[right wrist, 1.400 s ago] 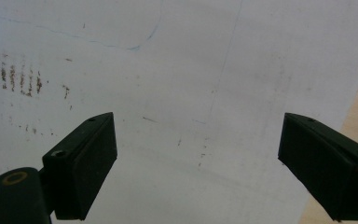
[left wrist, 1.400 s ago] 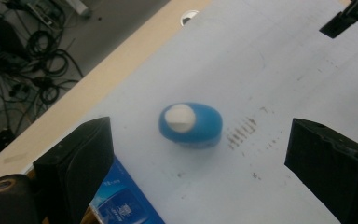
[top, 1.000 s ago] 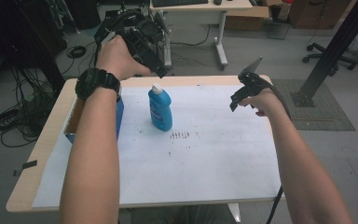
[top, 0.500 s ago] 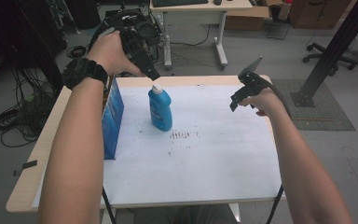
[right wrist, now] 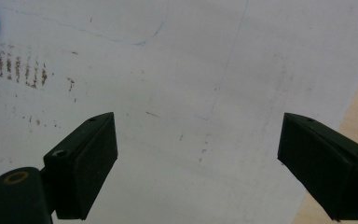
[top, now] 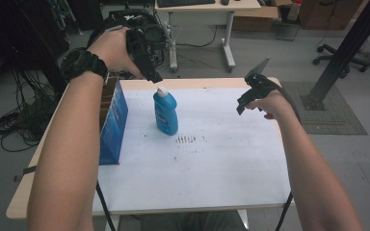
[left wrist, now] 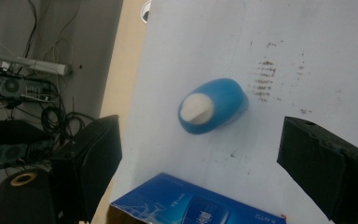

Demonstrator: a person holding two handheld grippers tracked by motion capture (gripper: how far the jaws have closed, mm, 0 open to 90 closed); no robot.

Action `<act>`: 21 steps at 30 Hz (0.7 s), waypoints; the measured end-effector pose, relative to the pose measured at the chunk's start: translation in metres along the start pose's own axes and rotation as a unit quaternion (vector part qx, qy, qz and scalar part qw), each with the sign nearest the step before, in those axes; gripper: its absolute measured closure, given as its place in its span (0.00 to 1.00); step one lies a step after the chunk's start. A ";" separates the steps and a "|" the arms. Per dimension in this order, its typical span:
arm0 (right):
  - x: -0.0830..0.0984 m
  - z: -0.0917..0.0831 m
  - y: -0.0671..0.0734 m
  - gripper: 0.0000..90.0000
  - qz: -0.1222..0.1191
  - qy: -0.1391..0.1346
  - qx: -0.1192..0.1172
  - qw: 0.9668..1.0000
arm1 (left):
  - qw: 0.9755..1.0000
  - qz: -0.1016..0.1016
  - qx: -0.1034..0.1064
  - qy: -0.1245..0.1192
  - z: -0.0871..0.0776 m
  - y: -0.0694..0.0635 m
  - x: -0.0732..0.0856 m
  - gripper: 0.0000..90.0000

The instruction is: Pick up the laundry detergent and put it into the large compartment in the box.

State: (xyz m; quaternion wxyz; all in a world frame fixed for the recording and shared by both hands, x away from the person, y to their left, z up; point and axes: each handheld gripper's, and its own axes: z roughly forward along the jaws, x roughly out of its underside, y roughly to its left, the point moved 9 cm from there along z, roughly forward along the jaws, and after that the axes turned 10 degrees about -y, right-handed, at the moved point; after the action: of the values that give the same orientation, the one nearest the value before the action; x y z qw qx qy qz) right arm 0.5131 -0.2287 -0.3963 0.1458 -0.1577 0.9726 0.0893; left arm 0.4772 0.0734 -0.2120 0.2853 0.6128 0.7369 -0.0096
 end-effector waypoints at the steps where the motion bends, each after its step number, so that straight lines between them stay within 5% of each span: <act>1: 0.000 -0.001 0.001 0.13 0.000 -0.001 -0.001 1.000 | 1.000 0.013 0.007 -0.005 0.001 -0.001 0.000 0.17; 21: 0.005 -0.005 0.006 0.13 0.003 0.009 -0.004 1.000 | 0.995 0.089 0.048 -0.022 0.006 -0.001 -0.003 0.18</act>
State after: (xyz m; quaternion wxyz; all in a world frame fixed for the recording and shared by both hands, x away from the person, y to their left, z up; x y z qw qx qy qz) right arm 0.5052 -0.2258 -0.3927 0.1365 -0.1563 0.9739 0.0924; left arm 0.4788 0.0684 -0.2162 0.2718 0.6887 0.6713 -0.0329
